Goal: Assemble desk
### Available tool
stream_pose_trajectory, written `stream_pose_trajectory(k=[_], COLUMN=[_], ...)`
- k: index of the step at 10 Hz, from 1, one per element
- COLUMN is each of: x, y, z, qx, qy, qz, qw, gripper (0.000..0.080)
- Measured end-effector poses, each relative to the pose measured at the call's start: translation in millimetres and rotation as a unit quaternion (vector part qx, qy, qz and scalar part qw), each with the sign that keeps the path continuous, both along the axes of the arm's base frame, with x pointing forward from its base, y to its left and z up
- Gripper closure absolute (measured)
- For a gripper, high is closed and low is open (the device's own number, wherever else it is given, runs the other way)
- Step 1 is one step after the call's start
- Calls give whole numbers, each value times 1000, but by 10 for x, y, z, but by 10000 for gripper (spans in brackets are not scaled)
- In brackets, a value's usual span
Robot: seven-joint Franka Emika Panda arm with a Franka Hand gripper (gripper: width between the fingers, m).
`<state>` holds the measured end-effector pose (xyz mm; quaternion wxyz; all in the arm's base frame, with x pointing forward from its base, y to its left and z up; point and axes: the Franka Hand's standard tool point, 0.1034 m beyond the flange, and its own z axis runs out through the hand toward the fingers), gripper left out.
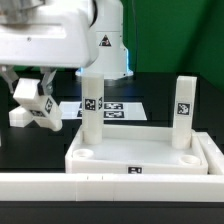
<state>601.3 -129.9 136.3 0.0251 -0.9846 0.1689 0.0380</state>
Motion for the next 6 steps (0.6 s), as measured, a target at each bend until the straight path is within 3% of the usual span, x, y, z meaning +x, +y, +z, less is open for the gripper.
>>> stream_pose_trajectory(k=[1, 2, 4, 5, 6], x=[108, 56, 152, 194, 237], y=[-16, -25, -44, 94, 241], z=[16, -25, 0, 57, 119], qx=[-24, -34, -76, -89, -85], qy=[-50, -67, -145, -175, -180], qz=[3, 1, 4, 15, 23], qw=[998, 997, 987, 980, 980], gripper=[509, 509, 509, 509, 509])
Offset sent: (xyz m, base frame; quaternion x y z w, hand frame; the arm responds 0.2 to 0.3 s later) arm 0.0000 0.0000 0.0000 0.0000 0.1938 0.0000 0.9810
